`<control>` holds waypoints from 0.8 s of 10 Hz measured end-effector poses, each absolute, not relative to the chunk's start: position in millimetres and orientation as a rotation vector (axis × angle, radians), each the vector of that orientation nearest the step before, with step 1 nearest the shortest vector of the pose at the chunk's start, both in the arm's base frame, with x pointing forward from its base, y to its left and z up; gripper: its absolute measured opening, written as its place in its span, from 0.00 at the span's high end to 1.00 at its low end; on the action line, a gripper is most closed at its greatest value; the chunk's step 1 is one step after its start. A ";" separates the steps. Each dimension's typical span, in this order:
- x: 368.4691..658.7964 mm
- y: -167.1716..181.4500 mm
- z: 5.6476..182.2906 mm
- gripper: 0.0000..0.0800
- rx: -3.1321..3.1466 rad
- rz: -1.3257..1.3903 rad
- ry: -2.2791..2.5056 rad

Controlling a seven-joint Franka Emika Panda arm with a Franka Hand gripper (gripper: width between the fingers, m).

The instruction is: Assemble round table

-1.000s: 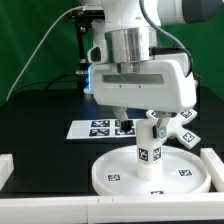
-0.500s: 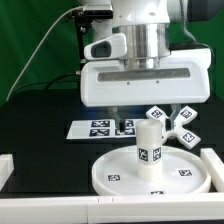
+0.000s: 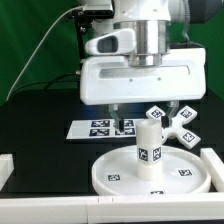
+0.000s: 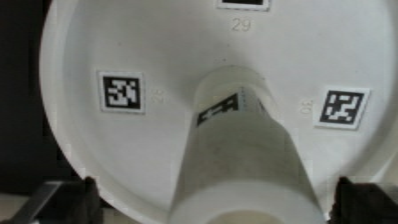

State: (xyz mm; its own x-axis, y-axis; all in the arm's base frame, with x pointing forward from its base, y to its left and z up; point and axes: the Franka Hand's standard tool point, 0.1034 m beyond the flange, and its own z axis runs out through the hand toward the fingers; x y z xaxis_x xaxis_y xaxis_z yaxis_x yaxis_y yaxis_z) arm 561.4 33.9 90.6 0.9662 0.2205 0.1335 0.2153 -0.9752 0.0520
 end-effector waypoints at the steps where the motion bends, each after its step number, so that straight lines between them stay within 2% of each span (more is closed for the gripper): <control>1: 565.6 37.2 92.9 0.19 3.077 0.211 0.396; 6: 570.3 36.0 91.7 0.19 3.084 0.220 0.321; 8: 570.3 36.0 91.7 0.50 3.100 0.222 0.208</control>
Offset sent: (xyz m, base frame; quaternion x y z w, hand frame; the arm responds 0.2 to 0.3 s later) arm 0.0000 0.0000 0.0000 0.0000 0.0000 0.0000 1.0000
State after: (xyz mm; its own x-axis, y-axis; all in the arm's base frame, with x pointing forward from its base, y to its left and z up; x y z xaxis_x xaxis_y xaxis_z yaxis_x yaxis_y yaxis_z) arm 570.3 36.0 91.7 0.9809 0.1349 0.1403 0.1311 -0.9907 0.0364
